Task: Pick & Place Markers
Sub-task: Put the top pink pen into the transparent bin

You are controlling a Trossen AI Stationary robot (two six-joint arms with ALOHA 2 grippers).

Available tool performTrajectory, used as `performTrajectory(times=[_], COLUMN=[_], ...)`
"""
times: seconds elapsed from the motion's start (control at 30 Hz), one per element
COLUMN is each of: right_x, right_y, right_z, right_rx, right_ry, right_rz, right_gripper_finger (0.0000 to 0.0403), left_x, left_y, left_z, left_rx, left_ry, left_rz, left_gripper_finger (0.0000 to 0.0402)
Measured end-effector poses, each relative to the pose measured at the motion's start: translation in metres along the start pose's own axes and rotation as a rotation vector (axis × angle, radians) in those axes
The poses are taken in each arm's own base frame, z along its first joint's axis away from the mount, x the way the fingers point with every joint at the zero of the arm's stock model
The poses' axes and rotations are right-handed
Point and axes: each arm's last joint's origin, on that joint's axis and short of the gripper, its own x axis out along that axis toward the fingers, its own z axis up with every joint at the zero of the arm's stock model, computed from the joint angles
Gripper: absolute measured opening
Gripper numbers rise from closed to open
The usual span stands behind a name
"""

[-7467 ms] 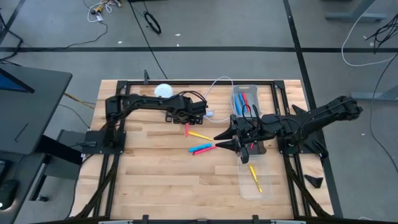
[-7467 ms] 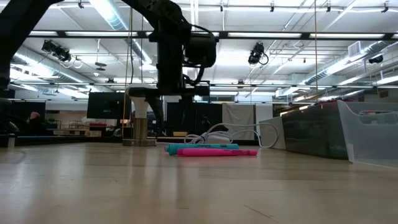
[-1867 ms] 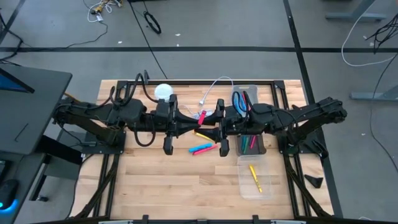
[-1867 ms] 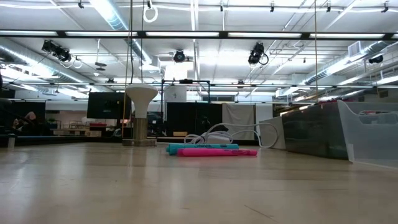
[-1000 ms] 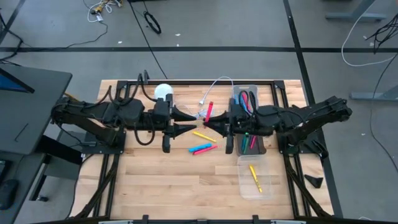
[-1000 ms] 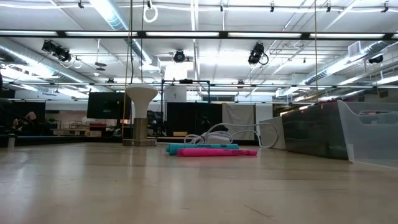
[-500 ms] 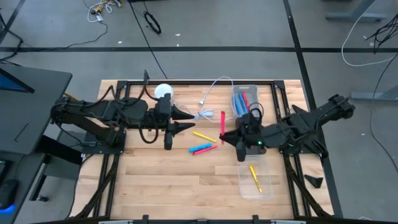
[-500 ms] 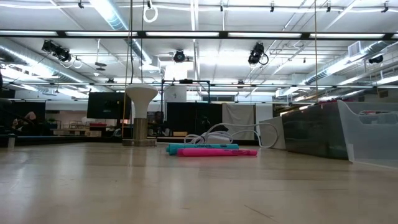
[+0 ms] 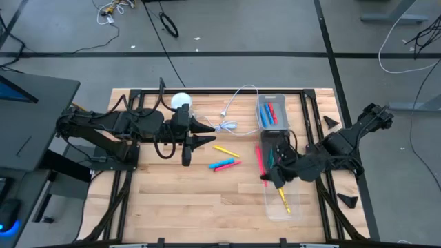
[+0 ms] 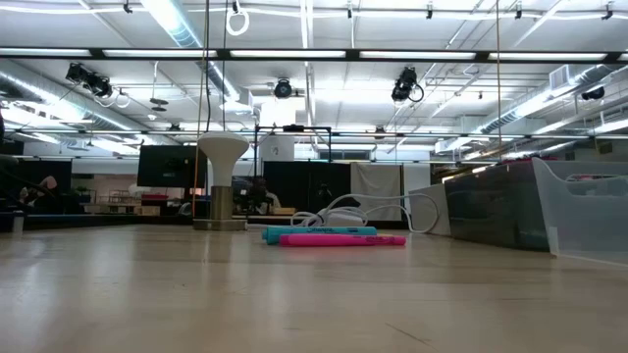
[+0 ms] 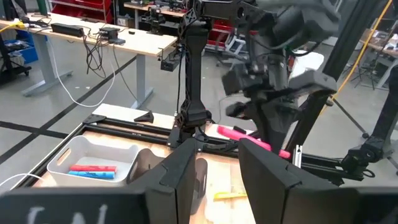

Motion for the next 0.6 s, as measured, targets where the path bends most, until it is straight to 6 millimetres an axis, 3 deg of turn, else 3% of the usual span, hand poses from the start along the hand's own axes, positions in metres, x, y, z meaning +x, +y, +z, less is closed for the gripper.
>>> performTrajectory(times=[0.3, 0.6], right_x=[-0.011, -0.025], right_y=[-0.019, -0.034], right_z=[-0.029, -0.052], right_rx=[0.145, 0.278], right_ry=[0.274, 0.295], right_rz=[-0.207, -0.385], right_gripper_finger=[0.0015, 0.0015], left_x=[0.0, 0.0], left_y=[0.0, 0.0], left_z=[0.0, -0.001], left_rx=[0.0, 0.005], left_ry=[0.0, 0.012], left_rz=[0.0, 0.002], left_gripper_finger=[0.0128, 0.0128])
